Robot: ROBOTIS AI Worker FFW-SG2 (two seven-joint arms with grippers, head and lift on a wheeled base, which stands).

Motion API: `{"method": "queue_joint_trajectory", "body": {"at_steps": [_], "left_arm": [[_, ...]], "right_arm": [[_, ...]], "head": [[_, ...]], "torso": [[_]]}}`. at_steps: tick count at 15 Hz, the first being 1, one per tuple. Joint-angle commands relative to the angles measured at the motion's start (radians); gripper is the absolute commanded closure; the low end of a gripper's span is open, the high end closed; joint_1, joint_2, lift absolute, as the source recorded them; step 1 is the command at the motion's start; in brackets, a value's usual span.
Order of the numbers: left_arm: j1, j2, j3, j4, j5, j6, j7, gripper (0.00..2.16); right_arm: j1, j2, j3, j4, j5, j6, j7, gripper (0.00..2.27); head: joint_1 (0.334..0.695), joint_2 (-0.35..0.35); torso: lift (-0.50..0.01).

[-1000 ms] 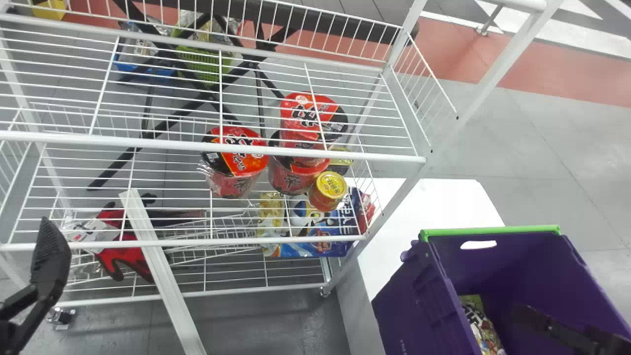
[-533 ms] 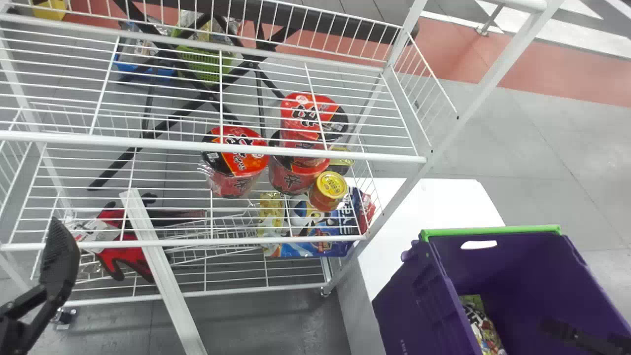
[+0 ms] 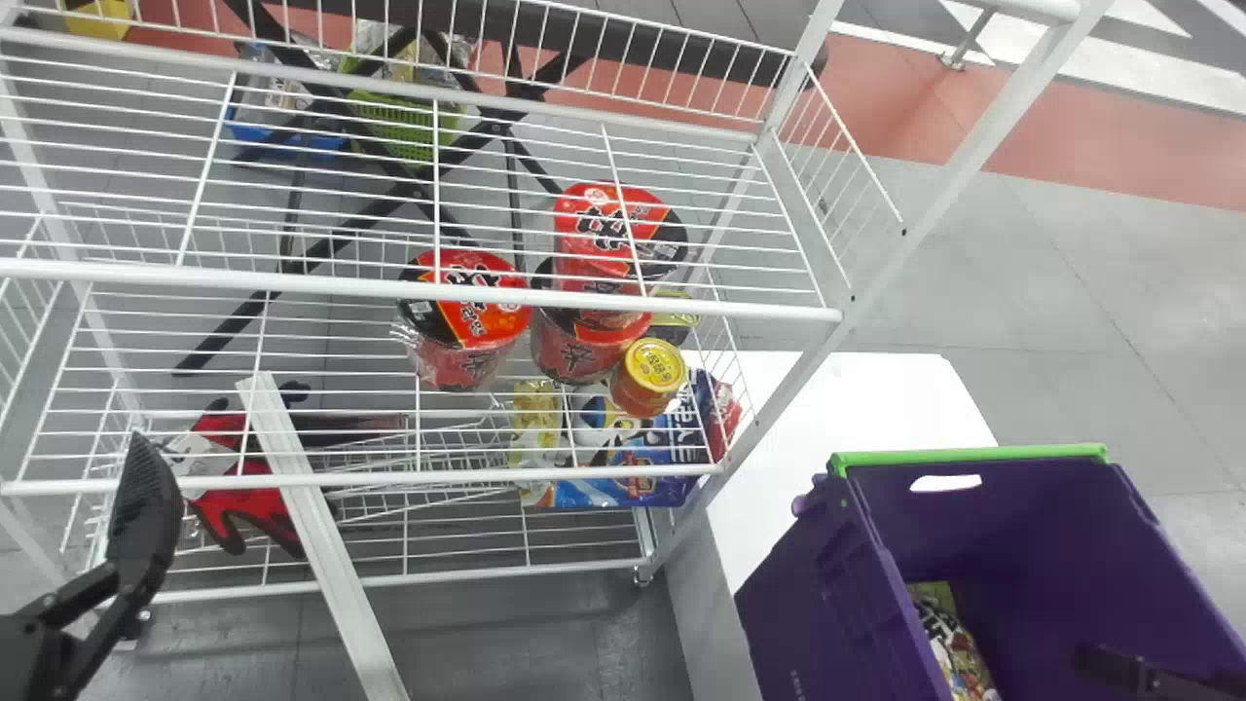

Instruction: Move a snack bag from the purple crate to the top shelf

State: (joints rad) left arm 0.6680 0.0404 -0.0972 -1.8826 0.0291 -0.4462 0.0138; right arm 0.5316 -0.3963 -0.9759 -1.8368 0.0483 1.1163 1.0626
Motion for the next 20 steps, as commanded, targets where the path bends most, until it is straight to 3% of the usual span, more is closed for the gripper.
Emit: {"method": "queue_joint_trajectory", "body": {"at_steps": [1,6,8,11,15,20], "left_arm": [[-0.001,0.001,-0.001,0.002,0.000,-0.002,0.000,0.12],[-0.018,0.001,-0.009,0.016,0.000,0.010,0.000,0.12],[-0.033,0.001,-0.009,0.026,0.006,0.025,0.000,0.12],[-0.051,0.001,-0.009,0.049,0.012,0.025,-0.006,0.12],[-0.067,0.003,0.004,0.065,0.031,0.025,-0.008,0.12],[-0.076,0.003,0.013,0.074,0.043,0.022,-0.018,0.12]], "right_arm": [[0.001,-0.035,0.063,0.070,0.074,-0.037,0.046,0.21],[-0.015,-0.125,0.190,0.255,0.229,-0.071,0.183,0.21],[-0.028,-0.142,0.244,0.324,0.314,-0.080,0.209,0.20],[-0.031,-0.184,0.250,0.418,0.352,-0.157,0.214,0.20],[-0.031,-0.191,0.289,0.493,0.450,-0.258,0.217,0.20],[-0.027,-0.147,0.339,0.539,0.466,-0.298,0.208,0.20]], "head": [[0.695,-0.350],[0.695,-0.350],[0.695,-0.350],[0.695,-0.350],[0.695,-0.350],[0.695,-0.350]], "torso": [[-0.453],[-0.453],[-0.453],[-0.453],[-0.453],[-0.453]]}}
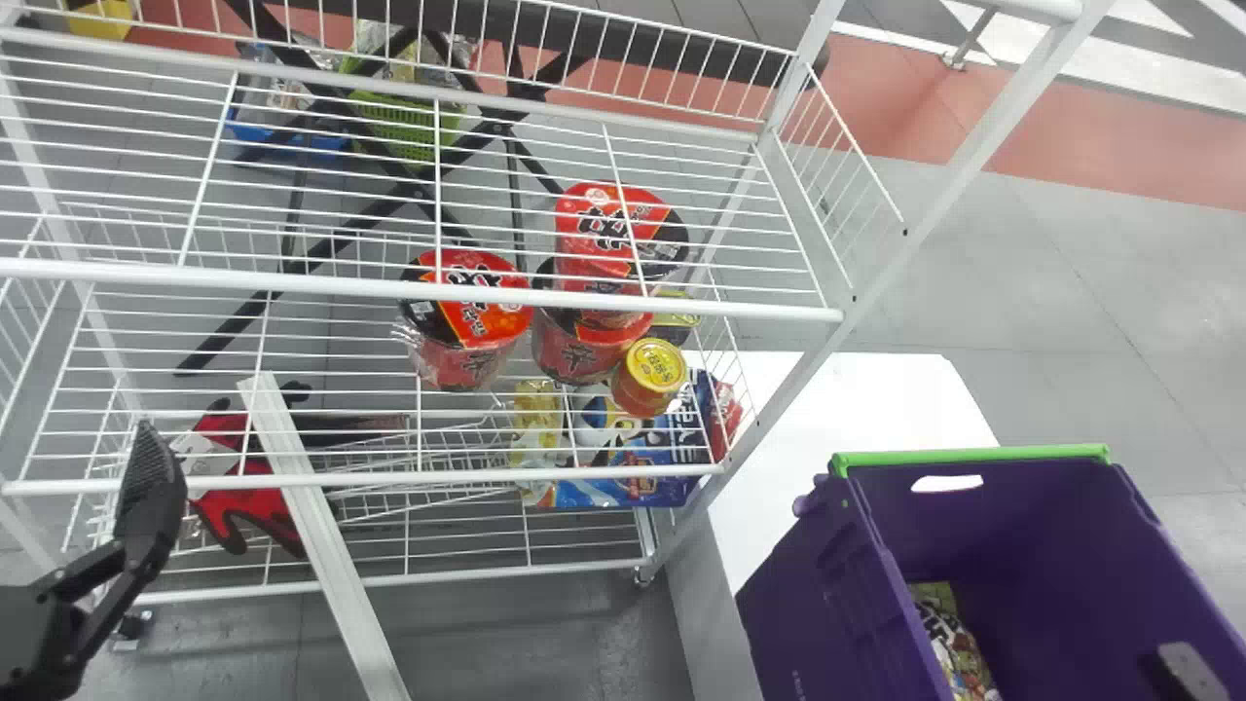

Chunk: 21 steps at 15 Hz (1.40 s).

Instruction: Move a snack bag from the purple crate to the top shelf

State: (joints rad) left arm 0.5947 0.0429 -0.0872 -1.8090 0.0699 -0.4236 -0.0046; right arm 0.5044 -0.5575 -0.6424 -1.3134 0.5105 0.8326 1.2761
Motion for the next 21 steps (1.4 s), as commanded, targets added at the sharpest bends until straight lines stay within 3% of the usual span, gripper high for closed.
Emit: {"method": "queue_joint_trajectory", "body": {"at_steps": [1,3,8,14,21], "left_arm": [[-0.003,0.000,0.004,0.002,0.004,0.000,0.000,0.12],[-0.004,0.002,0.010,0.004,0.008,0.003,-0.003,0.12],[-0.009,0.003,0.020,0.013,0.024,0.003,-0.021,0.12],[-0.015,0.005,0.029,0.017,0.038,0.003,-0.028,0.12],[-0.029,0.003,0.037,0.031,0.057,0.000,-0.043,0.12]], "right_arm": [[0.002,0.018,0.006,0.026,0.006,-0.026,-0.012,0.20],[0.017,0.036,0.007,0.031,0.022,-0.051,-0.020,0.20],[0.036,0.039,0.038,0.049,0.069,-0.054,-0.064,0.20],[0.036,0.044,0.130,0.088,0.135,-0.054,-0.158,0.20],[0.025,0.062,0.145,0.126,0.144,-0.063,-0.259,0.20]], "head": [[0.695,-0.350],[0.695,-0.350],[0.695,-0.350],[0.695,-0.350],[0.695,-0.350]], "torso": [[-0.453],[-0.453],[-0.453],[-0.453],[-0.453]]}}
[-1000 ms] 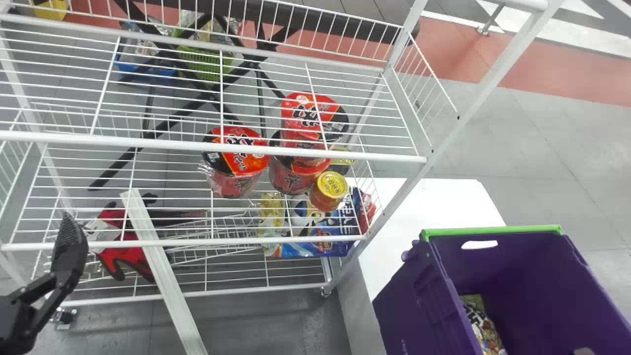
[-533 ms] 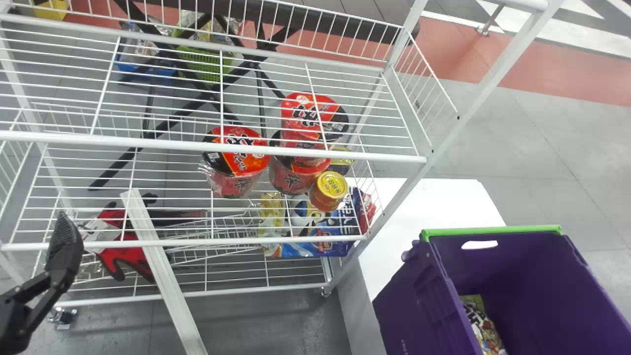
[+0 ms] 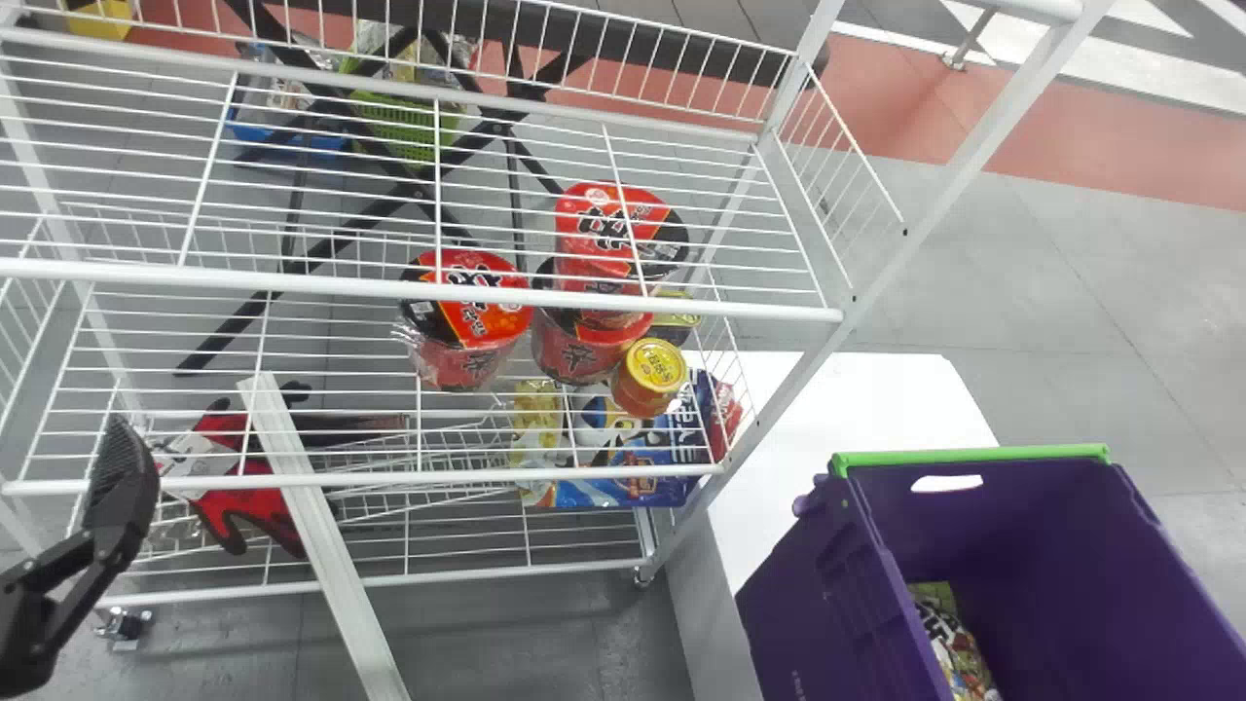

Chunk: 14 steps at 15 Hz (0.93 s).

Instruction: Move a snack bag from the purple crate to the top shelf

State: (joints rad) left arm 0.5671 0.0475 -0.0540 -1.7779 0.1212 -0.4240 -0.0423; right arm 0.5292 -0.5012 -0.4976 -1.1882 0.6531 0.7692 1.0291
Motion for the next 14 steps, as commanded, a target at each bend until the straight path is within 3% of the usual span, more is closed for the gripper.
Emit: {"method": "queue_joint_trajectory", "body": {"at_steps": [1,9,14], "left_arm": [[-0.001,0.000,0.003,0.000,0.008,0.000,-0.007,0.12],[-0.015,-0.001,0.006,0.029,0.025,-0.021,-0.024,0.12],[-0.023,-0.001,0.008,0.043,0.034,-0.028,-0.033,0.12]], "right_arm": [[0.000,0.012,0.004,0.004,0.010,0.003,-0.026,0.20],[0.005,0.053,0.004,0.004,0.020,0.009,-0.086,0.20],[0.012,0.046,0.004,0.013,0.030,-0.006,-0.170,0.21]], "head": [[0.695,-0.350],[0.695,-0.350],[0.695,-0.350]], "torso": [[-0.453],[-0.453],[-0.453]]}}
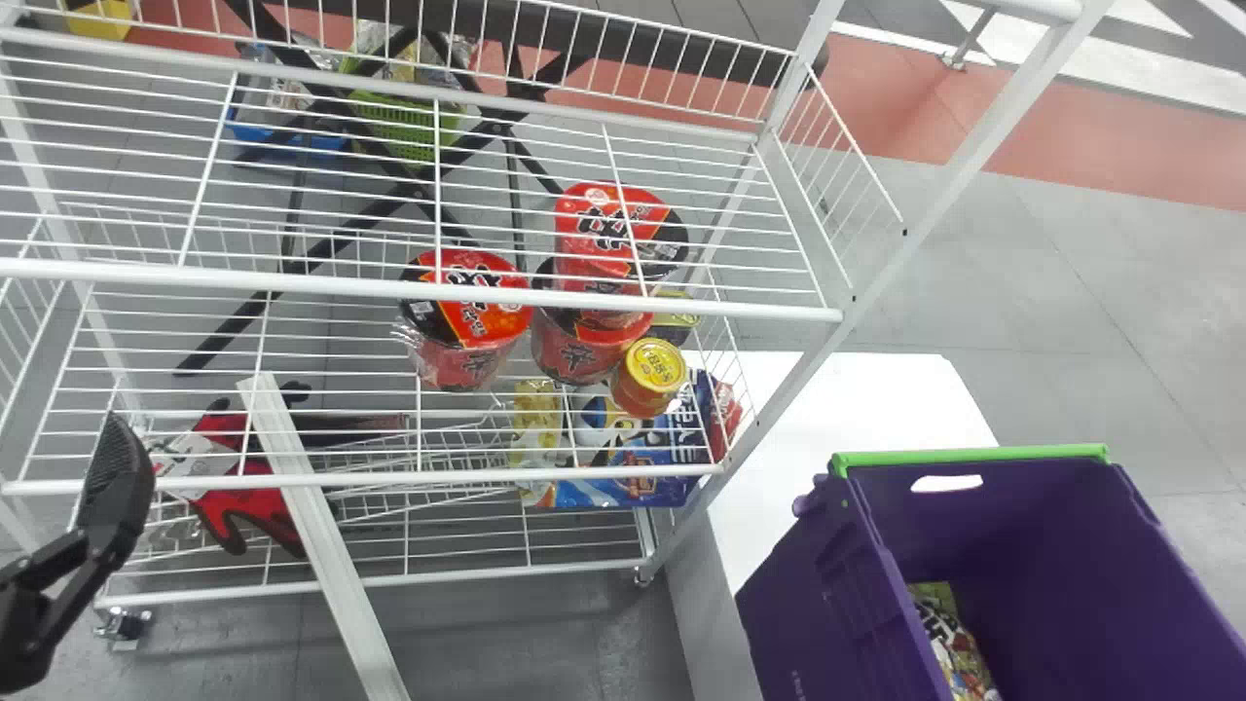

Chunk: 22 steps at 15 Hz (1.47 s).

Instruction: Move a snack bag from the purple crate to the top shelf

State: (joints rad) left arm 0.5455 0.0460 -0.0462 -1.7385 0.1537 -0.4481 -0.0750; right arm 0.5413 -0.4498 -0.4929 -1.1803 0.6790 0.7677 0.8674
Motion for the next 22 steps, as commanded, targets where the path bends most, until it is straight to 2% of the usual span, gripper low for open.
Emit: {"method": "queue_joint_trajectory", "body": {"at_steps": [1,4,7,16,22], "left_arm": [[-0.002,0.000,0.000,0.007,0.003,-0.004,-0.006,0.12],[-0.007,-0.003,0.000,0.013,0.004,-0.007,-0.011,0.12],[-0.015,-0.005,0.000,0.022,0.004,-0.007,-0.012,0.12],[-0.021,0.000,0.008,0.039,0.032,-0.034,-0.034,0.12],[-0.019,0.000,0.009,0.039,0.032,-0.034,-0.039,0.12]], "right_arm": [[0.000,-0.006,-0.003,0.005,0.002,-0.008,-0.022,0.21],[-0.004,-0.001,-0.003,0.016,-0.018,-0.035,-0.042,0.21],[-0.006,0.002,-0.001,0.016,-0.065,-0.035,-0.024,0.21],[-0.007,0.008,-0.006,0.037,-0.076,-0.041,-0.031,0.26],[-0.012,0.005,-0.012,0.037,-0.078,-0.054,-0.113,0.26]], "head": [[0.695,-0.350],[0.695,-0.350],[0.695,-0.350],[0.695,-0.350],[0.695,-0.350]], "torso": [[-0.453],[-0.453],[-0.453],[-0.453],[-0.453]]}}
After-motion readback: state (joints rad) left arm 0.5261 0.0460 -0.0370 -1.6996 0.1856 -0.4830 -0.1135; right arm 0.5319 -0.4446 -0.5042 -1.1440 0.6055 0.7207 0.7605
